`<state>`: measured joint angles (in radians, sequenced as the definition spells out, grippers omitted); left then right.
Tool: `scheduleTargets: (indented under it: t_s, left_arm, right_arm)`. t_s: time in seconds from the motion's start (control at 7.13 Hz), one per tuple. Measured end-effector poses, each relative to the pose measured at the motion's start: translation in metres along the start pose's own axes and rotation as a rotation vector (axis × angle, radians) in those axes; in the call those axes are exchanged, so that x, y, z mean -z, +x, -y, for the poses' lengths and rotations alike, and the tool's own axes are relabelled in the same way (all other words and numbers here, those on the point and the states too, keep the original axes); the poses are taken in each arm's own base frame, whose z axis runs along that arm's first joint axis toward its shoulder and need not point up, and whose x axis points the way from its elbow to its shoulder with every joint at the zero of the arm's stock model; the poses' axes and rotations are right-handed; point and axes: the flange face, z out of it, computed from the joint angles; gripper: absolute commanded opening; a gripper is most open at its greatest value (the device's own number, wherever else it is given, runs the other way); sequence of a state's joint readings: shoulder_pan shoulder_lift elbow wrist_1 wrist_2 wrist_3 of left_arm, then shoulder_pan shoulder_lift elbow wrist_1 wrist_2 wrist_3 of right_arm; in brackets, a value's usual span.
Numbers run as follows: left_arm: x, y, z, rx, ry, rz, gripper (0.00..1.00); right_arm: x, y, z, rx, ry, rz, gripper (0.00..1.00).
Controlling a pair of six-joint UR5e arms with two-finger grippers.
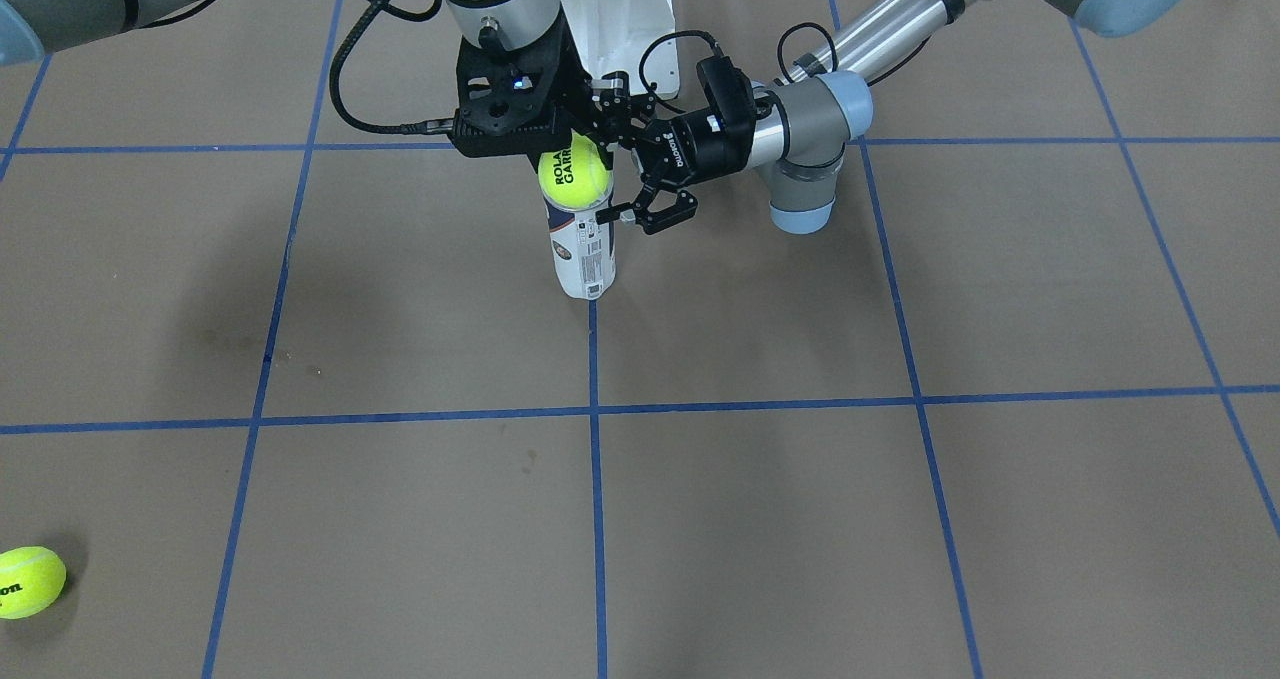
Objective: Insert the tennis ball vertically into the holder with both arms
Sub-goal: 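Open the right gripper to drop the ball into the can, then withdraw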
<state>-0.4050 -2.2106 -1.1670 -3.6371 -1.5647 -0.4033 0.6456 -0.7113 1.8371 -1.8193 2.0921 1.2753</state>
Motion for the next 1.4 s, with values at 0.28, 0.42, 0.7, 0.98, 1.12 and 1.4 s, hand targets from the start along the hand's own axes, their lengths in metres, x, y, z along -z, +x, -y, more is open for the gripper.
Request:
scheduleTargets:
  t_s: [0.28, 0.42, 0.7, 0.98, 1.12, 1.4]
  left_arm:
    - [-0.001, 0.000, 0.001, 0.000, 0.003, 0.000, 1.00]
    - [-0.002, 0.001, 0.002, 0.000, 0.005, -0.001, 1.00]
    - [-0.002, 0.001, 0.003, 0.000, 0.006, -0.001, 1.00]
    - [-0.003, 0.001, 0.003, 0.000, 0.006, -0.001, 1.00]
    - [-0.003, 0.001, 0.003, 0.000, 0.006, -0.001, 1.00]
    - [-0.003, 0.001, 0.003, 0.000, 0.006, -0.001, 1.00]
  right_arm:
    - [-0.004, 0.001, -0.001, 0.001, 0.002, -0.006, 0.69]
    - [-0.005, 0.002, -0.002, 0.001, 0.002, -0.009, 0.69]
    - [-0.006, 0.002, -0.005, 0.005, -0.002, -0.008, 0.69]
    - [-0.007, 0.001, -0.009, 0.009, -0.009, -0.005, 0.69]
    - [-0.007, 0.001, -0.011, 0.010, -0.011, -0.004, 0.86]
    - [-0.009, 0.004, -0.013, 0.011, -0.015, -0.006, 0.98]
